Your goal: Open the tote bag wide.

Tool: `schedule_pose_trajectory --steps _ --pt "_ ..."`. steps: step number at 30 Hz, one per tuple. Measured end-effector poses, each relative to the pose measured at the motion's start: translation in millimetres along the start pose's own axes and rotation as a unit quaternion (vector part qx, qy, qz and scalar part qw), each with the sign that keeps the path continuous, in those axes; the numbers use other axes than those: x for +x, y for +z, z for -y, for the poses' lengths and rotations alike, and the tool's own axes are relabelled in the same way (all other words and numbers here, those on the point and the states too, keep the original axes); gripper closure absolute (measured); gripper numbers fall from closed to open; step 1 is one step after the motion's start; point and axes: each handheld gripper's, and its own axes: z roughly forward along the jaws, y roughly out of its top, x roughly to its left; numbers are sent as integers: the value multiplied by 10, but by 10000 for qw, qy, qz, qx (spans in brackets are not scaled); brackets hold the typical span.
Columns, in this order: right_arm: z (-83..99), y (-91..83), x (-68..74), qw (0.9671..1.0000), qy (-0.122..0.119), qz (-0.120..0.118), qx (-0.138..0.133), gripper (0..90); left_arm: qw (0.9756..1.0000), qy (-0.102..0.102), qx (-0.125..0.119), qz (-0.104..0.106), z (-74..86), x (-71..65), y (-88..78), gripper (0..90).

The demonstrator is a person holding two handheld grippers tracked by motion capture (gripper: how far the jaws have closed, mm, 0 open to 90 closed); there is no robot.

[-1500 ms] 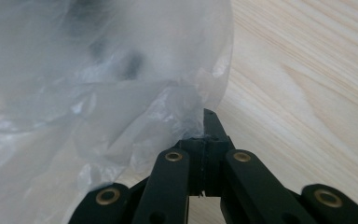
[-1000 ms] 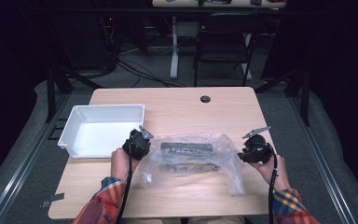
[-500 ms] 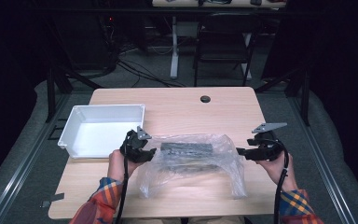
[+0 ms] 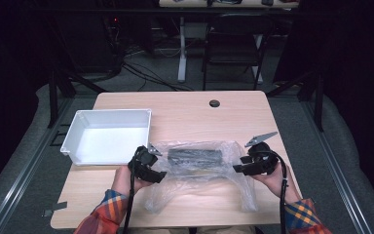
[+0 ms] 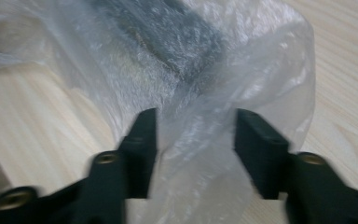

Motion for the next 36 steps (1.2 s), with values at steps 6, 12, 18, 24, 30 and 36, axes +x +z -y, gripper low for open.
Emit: schedule_pose_trajectory --steps 6,12,18,24,30,36 --pt "21 121 -1 9998 4 209 33 867 9998 49 186 36 49 31 114 643" --pt "-9 113 -3 9994 -32 305 -140 898 9997 91 233 31 67 52 150 855" --pt "-46 106 -26 9990 42 330 -311 900 9996 150 41 -231 47 49 138 900" --pt "-136 79 -55 9983 71 341 -466 900 9980 -62 -355 -516 10 139 62 900" --pt "-198 168 -118 9975 191 466 -505 900 9966 -154 -411 -698 -38 196 102 898" --pt "-234 332 -198 9968 285 640 -385 900 9936 -10 -376 -1069 -140 177 184 899"
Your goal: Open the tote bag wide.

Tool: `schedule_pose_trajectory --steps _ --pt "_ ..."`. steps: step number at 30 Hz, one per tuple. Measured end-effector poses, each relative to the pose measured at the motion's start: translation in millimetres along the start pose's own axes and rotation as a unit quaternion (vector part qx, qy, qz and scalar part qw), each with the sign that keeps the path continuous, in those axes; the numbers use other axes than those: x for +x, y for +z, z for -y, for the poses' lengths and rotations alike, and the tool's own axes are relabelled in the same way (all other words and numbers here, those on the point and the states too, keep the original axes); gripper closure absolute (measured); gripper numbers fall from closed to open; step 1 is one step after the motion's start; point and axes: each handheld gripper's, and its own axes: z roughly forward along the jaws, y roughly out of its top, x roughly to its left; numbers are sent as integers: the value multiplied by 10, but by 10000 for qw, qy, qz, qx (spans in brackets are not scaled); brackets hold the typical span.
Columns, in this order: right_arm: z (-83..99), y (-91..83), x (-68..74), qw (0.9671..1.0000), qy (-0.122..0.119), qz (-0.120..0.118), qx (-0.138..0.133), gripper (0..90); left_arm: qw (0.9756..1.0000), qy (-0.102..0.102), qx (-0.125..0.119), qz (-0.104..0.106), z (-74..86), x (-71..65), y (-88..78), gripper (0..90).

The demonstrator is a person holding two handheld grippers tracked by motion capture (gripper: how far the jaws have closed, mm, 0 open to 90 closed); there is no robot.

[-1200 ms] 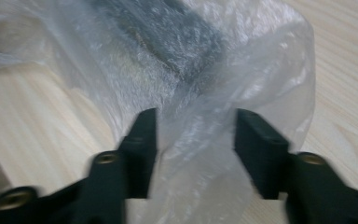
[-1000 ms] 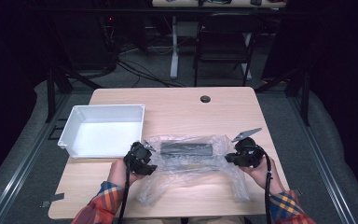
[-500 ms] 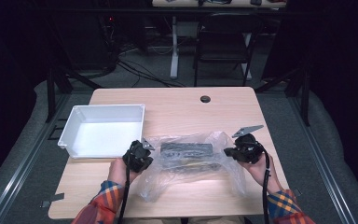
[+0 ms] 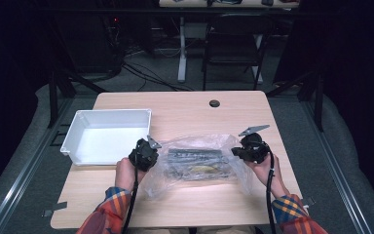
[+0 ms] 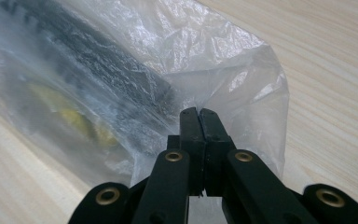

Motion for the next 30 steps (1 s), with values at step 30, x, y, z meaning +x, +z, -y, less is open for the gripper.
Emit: schedule_pose_trajectory --steps 30 --pt "28 344 -39 9989 72 241 390 897 9998 -163 -109 65 -122 24 0 566"
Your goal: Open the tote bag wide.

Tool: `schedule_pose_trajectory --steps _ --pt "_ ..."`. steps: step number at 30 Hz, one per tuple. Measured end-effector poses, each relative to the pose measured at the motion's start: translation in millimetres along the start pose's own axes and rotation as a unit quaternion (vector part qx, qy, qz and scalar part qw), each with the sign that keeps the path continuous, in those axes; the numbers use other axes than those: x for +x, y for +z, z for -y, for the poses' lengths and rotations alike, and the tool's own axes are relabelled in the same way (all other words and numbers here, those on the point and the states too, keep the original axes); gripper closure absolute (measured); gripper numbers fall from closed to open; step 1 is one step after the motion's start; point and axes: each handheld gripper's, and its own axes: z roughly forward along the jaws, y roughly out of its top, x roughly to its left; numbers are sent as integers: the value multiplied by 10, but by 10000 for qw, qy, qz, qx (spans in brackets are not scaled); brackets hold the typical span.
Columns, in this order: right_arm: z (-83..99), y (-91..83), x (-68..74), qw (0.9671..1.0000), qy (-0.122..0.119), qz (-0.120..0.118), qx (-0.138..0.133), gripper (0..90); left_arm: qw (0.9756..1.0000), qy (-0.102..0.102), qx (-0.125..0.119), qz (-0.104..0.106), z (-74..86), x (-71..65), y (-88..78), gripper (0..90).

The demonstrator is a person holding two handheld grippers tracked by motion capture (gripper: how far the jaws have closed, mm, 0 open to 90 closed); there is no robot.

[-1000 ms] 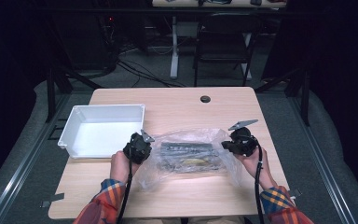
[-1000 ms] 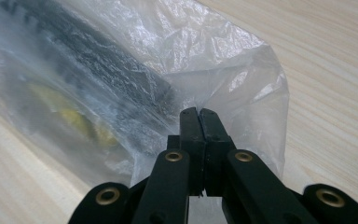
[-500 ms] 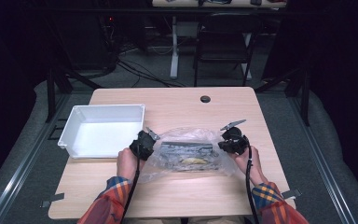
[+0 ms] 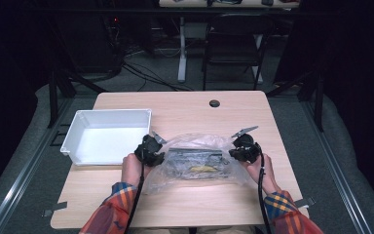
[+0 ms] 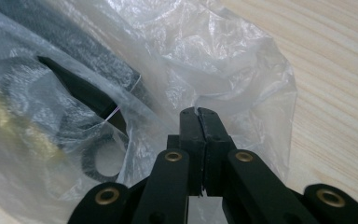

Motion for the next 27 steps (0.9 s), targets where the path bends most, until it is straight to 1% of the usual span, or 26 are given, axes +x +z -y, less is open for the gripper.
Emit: schedule_pose_trajectory --steps 1,2,4,5,6,7,8,9,10,11,12,13,14,16,17,18,19,20,21,23,24,25,26,27 --pt "3 -19 -1 10000 34 -9 -31 898 10000 -22 -72 46 11 3 -56 537" --pt "5 -33 -2 10000 31 11 -34 898 9998 -19 -112 156 21 4 -129 505" --pt "8 -57 0 9999 66 16 -88 898 9993 -14 -230 299 41 -31 -254 445" --pt "8 -57 0 9999 66 16 -88 898 9993 -14 -230 299 41 -31 -254 421" --pt "7 -58 4 9999 66 21 -86 897 9987 98 -261 433 32 -96 -318 399" --pt "6 -57 8 9999 71 14 -84 897 9986 172 -248 444 24 -126 -326 386" --pt "3 -55 10 10000 60 2 -77 897 9986 172 -248 444 24 -126 -326 375" --pt "2 -56 14 10000 44 26 -71 896 9985 375 -107 380 7 -206 -310 378" --pt "2 -58 17 10000 36 24 -75 890 9984 490 -25 270 7 -237 -283 390" --pt "2 -58 17 10000 36 24 -75 890 9984 490 -25 270 7 -237 -283 431" --pt "0 -73 24 10000 -21 73 -46 818 9981 580 83 183 25 -259 -216 521" --pt "0 -73 24 10000 -21 73 -46 818 9981 580 83 183 25 -259 -216 584" --pt "-5 -125 38 9998 -131 106 -101 703 9981 567 71 216 45 -237 -173 641" --pt "-12 -194 55 9994 -244 110 -221 594 9983 528 13 265 54 -210 -165 743" --pt "-17 -256 70 9989 -337 71 -308 557 9983 528 13 265 54 -210 -165 766" --pt "-21 -292 80 9986 -380 93 -359 511 9983 521 -38 265 58 -196 -172 789" --pt "-21 -292 80 9986 -380 93 -359 511 9983 521 -38 265 58 -196 -172 798" --pt "-26 -344 99 9983 -411 87 -404 488 9984 496 -74 248 60 -189 -175 798" --pt "-31 -434 138 9967 -628 23 -516 446 9985 471 -90 262 61 -179 -170 813" --pt "-27 -484 194 9954 -772 -117 -551 408 9986 459 -94 249 62 -172 -168 815" --pt "-27 -492 228 9945 -921 -216 -440 391 9987 424 -108 266 60 -160 -158 816" --pt "-27 -492 228 9945 -921 -216 -440 391 9987 424 -108 266 60 -160 -158 815" --pt "-23 -445 281 9933 -1079 -373 -160 365 9988 406 -91 271 54 -148 -149 814" --pt "-19 -427 298 9930 -1126 -339 -87 413 9988 384 -110 269 52 -142 -146 814"
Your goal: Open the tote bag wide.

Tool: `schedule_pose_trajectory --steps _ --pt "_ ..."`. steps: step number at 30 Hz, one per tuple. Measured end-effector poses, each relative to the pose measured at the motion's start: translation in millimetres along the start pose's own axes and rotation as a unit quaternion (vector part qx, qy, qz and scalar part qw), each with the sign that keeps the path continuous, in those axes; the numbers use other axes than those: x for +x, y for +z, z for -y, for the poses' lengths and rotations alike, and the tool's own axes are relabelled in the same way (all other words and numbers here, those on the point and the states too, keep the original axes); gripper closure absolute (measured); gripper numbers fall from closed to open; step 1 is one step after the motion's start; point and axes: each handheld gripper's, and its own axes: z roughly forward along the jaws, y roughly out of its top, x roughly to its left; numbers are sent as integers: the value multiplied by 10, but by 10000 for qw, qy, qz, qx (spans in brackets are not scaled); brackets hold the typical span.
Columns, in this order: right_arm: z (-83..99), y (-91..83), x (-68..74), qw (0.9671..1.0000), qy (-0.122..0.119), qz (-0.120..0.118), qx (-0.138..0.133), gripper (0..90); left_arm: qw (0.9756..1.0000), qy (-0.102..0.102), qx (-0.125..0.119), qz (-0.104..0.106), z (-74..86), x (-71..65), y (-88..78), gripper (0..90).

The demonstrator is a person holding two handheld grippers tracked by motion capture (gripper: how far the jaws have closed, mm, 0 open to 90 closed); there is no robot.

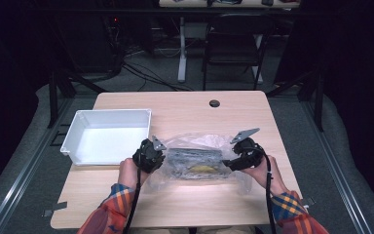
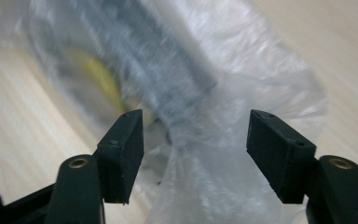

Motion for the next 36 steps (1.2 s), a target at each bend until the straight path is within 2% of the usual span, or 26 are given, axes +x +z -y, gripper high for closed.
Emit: schedule_pose_trajectory --steps 1,2,3,6,8,11,16,19,27,32,36 --pt "2 24 13 10000 -33 69 45 479 10000 -16 -8 23 -3 11 4 813" --pt "0 51 11 9999 -35 71 141 507 10000 -39 -17 19 -3 18 12 807" --pt "4 76 7 9998 -27 124 175 602 10000 -48 -24 46 -3 31 18 803" --pt "18 119 -42 9995 88 226 225 763 9999 -103 -11 81 0 69 53 786" --pt "28 149 -82 9992 200 298 146 834 9998 -161 -43 90 -2 86 69 778" --pt "21 172 -118 9989 338 328 54 890 9997 -208 -72 118 -15 112 83 779" --pt "-17 244 -165 9975 464 525 -26 900 9996 -256 -102 8 -59 144 149 800" --pt "-26 329 -194 9970 512 583 41 900 9994 -319 -62 -66 -77 162 234 808" --pt "-1 480 -243 9957 709 585 100 900 9984 -526 194 -6 -50 239 395 810" --pt "6 527 -223 9958 640 623 211 900 9982 -548 257 -30 -43 247 422 813" --pt "9 548 -216 9954 652 658 261 900 9981 -502 303 -184 -55 234 443 817"
